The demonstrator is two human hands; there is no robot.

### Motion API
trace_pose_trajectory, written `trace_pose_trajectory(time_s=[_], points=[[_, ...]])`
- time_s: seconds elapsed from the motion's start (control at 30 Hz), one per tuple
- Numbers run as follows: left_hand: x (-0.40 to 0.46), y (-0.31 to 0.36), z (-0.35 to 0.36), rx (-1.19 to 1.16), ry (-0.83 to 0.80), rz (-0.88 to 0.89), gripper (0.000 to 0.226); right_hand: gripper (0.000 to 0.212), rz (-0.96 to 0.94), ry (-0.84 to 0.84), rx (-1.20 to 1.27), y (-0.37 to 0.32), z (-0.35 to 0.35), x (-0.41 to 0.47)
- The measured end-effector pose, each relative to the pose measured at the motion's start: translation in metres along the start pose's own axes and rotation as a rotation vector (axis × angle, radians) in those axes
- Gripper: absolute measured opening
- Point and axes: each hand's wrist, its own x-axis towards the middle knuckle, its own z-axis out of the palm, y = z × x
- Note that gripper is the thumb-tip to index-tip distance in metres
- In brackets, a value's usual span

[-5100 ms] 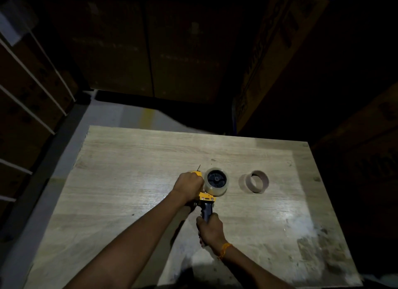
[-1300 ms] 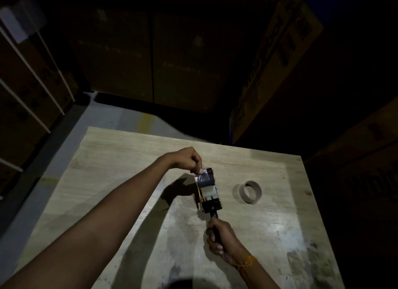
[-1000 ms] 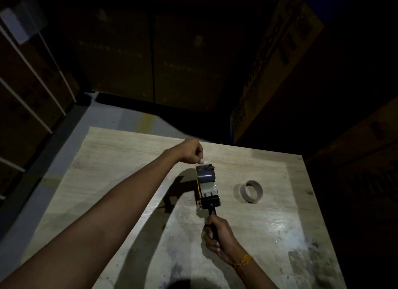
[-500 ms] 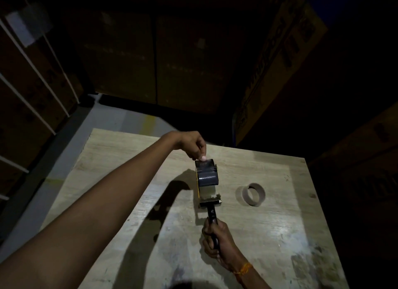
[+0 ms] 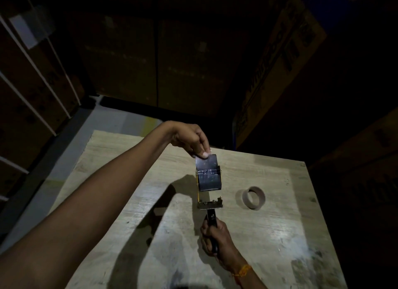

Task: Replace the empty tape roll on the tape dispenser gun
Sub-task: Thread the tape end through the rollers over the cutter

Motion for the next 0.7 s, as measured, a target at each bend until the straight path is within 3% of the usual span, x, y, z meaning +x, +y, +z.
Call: trace_pose_trajectory(time_s=[0.2,0.3,0.43,0.63,0.7], points=[[0.003,-0.005,-0.001,-0.142,-0.155,-0.168,0.026,0.02,0.032,-0.062,-0.376,-0.017,0.006,-0.007],[0.006,-0.012,0.005,-0.177,-0.195,-0.203,0.027,0.032,-0.013,0.014,-0.383,-0.02,0.01,-0.003],[0.008,-0.025,0.016,-0.187,-0.235,-0.232,0.026,0.021,-0.06,0.173,-0.411,-0.016,0.011,0.01],[0.009,-0.049,0.028,-0.169,-0.303,-0.257,0.052,0.016,0.0,0.109,-0.471,-0.005,0.011,0.011],[0.011,-0.054,0.03,-0.169,-0.346,-0.252,0.048,0.014,0.008,0.103,-0.466,-0.001,0.012,0.008]])
